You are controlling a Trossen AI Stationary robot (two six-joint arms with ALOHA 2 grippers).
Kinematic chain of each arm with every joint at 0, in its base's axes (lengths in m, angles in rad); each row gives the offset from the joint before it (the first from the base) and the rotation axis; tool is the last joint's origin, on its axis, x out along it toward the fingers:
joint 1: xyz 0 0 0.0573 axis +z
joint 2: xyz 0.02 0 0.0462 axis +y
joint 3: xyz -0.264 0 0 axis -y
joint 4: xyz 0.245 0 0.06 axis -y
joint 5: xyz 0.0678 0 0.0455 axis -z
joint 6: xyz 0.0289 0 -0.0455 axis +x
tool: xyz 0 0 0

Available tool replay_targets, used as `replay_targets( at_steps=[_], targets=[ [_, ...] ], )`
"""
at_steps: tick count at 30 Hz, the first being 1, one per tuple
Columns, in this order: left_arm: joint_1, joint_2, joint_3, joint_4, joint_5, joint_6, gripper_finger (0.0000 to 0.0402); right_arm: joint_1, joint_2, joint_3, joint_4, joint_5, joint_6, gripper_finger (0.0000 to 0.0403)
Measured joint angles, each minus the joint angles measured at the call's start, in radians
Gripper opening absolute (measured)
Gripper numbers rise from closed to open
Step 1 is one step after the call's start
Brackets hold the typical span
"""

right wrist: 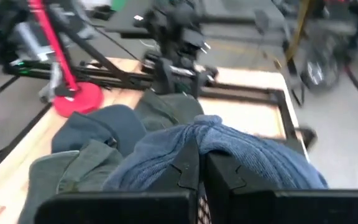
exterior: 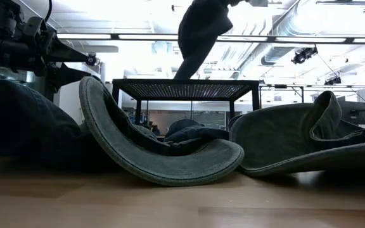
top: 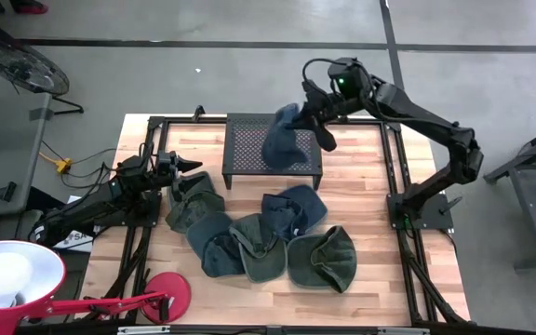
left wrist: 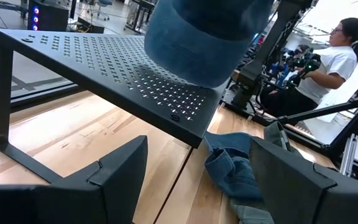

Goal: Pick & Place hat
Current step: Stack the dark blue cap on the shelf

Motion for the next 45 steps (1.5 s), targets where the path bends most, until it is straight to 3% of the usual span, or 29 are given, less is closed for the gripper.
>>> replay_targets(
  at_steps=[16,21,29,36,45],
  targets=[
    [0.0,0.0,0.0,0.0,0.0,0.0,0.0276,-0.067,0.0,0.0,-0.301,0.516,0.371,0.0],
    [0.0,0.0,0.0,0.0,0.0,0.0,0.0276,-0.067,0.0,0.0,-0.35,0.626,0.421,0.0],
    [0.0,0.0,0.0,0.0,0.0,0.0,0.0276,-0.066,0.0,0.0,-0.354,0.659,0.511,0.0],
    [0.0,0.0,0.0,0.0,-0.001,0.0,0.0276,-0.047,0.014,0.0,-0.352,0.553,0.51,0.0],
    [0.0,0.0,0.0,0.0,-0.002,0.0,0.0276,-0.028,0.091,0.0,-0.315,0.518,0.355,0.0]
  ],
)
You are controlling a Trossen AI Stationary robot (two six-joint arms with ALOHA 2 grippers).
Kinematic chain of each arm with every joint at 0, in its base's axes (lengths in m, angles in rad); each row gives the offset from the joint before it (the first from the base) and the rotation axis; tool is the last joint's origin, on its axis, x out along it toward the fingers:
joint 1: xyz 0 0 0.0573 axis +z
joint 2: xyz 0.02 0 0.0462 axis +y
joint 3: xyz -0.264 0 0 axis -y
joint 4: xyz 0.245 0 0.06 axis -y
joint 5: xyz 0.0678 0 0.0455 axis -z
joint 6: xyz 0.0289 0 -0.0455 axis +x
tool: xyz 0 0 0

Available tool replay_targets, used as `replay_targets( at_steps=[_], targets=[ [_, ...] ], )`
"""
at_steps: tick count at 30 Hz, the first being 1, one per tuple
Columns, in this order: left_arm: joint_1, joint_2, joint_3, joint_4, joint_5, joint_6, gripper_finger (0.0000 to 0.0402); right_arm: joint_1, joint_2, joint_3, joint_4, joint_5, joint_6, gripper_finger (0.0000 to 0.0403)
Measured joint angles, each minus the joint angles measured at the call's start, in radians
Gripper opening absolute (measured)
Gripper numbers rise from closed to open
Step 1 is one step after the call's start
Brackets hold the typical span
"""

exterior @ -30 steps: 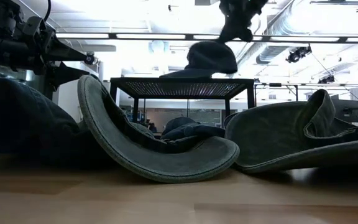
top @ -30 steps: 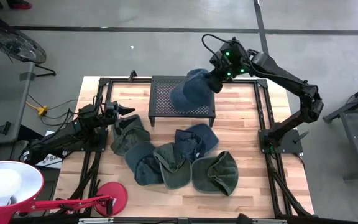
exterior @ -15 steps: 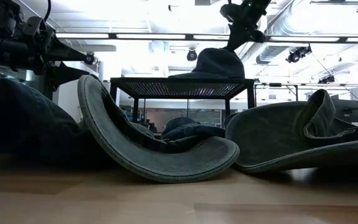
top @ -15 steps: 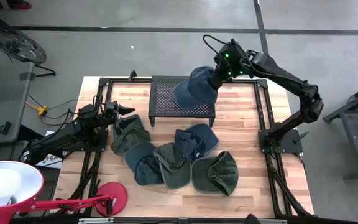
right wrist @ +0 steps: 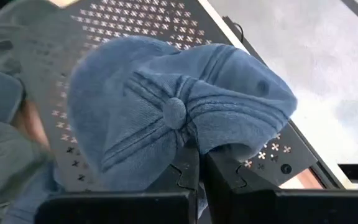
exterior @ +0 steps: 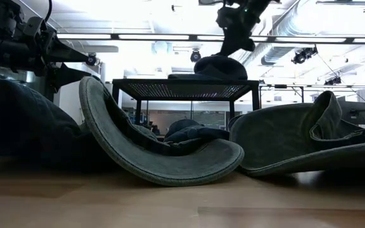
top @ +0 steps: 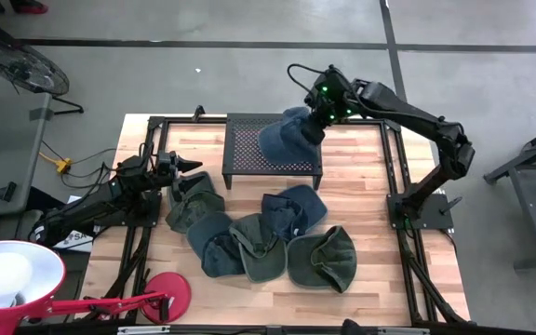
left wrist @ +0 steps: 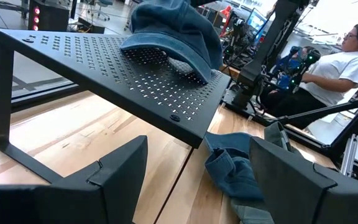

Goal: Pick & Place hat
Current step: Stack the dark blue cap on the shelf

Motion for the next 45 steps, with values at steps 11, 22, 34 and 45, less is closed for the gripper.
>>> replay_targets(
  at_steps=[11,22,34,45],
  targets=[
    [0.0,0.0,0.0,0.0,0.0,0.0,0.0276,0.003,-0.002,0.0,0.018,0.082,0.094,0.0011],
    [0.0,0.0,0.0,0.0,0.0,0.0,0.0276,0.004,-0.041,0.0,-0.022,0.161,0.321,0.0153],
    [0.0,0.0,0.0,0.0,0.0,0.0,0.0276,0.104,-0.114,0.0,0.037,0.103,0.338,0.0258],
    [0.0,0.0,0.0,0.0,0.001,0.0,0.0276,0.334,-0.105,0.0,0.075,0.222,0.314,0.0259]
  ],
)
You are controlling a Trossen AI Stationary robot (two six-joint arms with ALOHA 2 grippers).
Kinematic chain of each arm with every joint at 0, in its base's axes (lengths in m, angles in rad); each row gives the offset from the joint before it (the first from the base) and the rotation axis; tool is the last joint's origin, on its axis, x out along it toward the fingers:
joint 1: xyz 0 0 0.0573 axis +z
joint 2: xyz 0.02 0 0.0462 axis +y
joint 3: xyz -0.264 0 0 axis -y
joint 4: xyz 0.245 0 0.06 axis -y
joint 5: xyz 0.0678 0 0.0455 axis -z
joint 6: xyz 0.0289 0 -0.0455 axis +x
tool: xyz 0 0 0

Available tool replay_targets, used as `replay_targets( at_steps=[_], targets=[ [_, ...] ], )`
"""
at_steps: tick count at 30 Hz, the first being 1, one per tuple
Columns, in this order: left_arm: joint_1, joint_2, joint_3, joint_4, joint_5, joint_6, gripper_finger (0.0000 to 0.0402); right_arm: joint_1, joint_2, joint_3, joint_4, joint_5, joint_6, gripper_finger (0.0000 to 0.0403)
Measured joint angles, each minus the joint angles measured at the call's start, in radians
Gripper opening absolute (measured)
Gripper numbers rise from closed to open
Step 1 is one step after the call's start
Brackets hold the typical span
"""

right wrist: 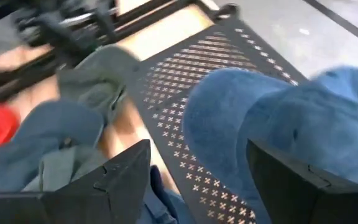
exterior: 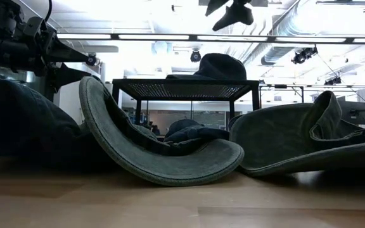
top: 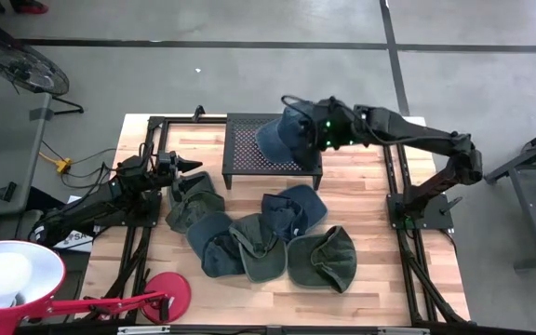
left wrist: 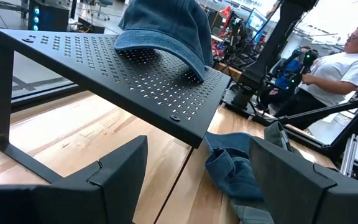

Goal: Pick & Place hat
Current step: Stack the dark blue cap on the shelf

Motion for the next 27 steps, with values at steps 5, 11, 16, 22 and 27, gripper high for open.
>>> replay_targets(
  at_steps=[5,11,16,22,27],
  targets=[
    [0.0,0.0,0.0,0.0,0.0,0.0,0.0276,0.083,0.005,0.0,-0.023,0.148,0.184,0.0259],
    [0.0,0.0,0.0,0.0,0.0,0.0,0.0276,0.174,0.062,0.0,0.004,0.269,0.155,0.0259],
    [0.0,0.0,0.0,0.0,0.0,0.0,0.0276,0.241,0.121,0.0,0.082,0.4,0.1,0.0259],
    [0.0,0.0,0.0,0.0,0.0,0.0,0.0276,0.313,0.226,0.0,0.172,0.64,0.003,0.0259],
    [0.0,0.0,0.0,0.0,0.0,0.0,0.0276,0.342,0.334,0.0,0.328,0.796,-0.064,0.0259]
  ],
)
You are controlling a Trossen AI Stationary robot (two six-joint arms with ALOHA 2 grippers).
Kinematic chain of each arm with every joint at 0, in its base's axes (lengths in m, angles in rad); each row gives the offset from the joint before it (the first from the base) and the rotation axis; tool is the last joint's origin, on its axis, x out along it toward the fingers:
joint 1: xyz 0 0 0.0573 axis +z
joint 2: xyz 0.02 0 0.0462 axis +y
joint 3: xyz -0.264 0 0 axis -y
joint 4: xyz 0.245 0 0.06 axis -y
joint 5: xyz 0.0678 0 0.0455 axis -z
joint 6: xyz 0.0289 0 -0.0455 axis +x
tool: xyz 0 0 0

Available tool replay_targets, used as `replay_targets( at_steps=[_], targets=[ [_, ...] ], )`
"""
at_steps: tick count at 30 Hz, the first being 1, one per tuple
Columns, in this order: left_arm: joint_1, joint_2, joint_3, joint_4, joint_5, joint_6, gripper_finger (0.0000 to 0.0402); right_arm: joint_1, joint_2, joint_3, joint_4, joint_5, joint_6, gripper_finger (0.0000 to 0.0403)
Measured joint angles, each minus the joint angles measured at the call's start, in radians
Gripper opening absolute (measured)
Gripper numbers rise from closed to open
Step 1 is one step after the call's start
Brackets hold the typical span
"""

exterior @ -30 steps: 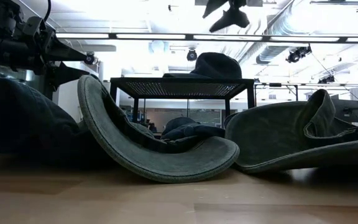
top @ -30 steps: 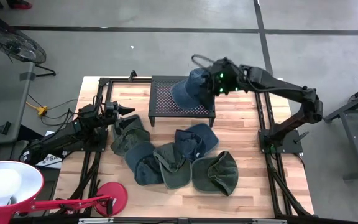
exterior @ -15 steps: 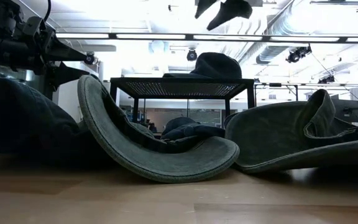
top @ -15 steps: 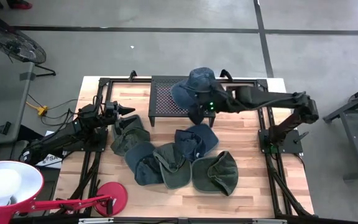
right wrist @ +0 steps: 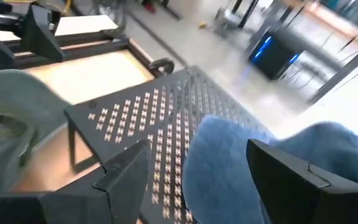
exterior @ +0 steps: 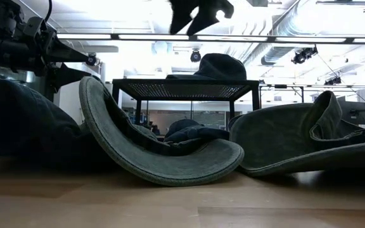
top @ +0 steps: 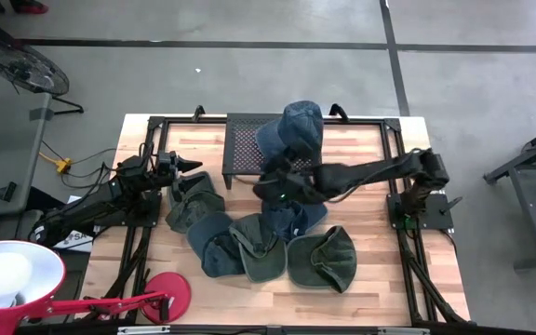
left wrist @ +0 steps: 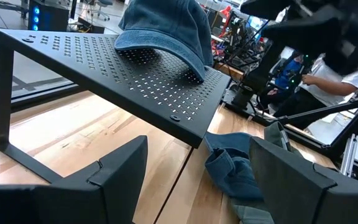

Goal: Pick & Place hat
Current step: Stack the dark blue cap on the shelf

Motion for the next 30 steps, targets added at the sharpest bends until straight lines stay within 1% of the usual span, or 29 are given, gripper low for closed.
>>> replay_targets(
  at_steps=[3,7,9,11,17,20,30],
  targets=[
    [0.0,0.0,0.0,0.0,0.0,0.0,0.0276,0.002,0.063,0.0,0.103,0.067,-0.107,0.0259],
    [0.0,0.0,0.0,0.0,0.0,0.0,0.0276,0.001,0.129,0.0,0.193,0.177,-0.23,0.0259],
    [0.0,0.0,0.0,0.0,0.0,0.0,0.0276,-0.002,0.147,0.0,0.225,0.236,-0.269,0.0259],
    [0.0,0.0,0.0,0.0,0.0,0.0,0.0276,-0.01,0.16,0.0,0.228,0.258,-0.279,0.0259],
    [0.0,0.0,0.0,0.0,0.0,0.0,0.0276,-0.034,0.195,0.0,0.227,0.232,-0.271,0.0259],
    [0.0,0.0,0.0,0.0,0.0,0.0,0.0276,-0.05,0.205,0.0,0.225,0.231,-0.242,0.0259],
    [0.0,0.0,0.0,0.0,0.0,0.0,0.0276,-0.111,0.206,0.0,0.146,0.156,-0.17,0.0259]
  ],
)
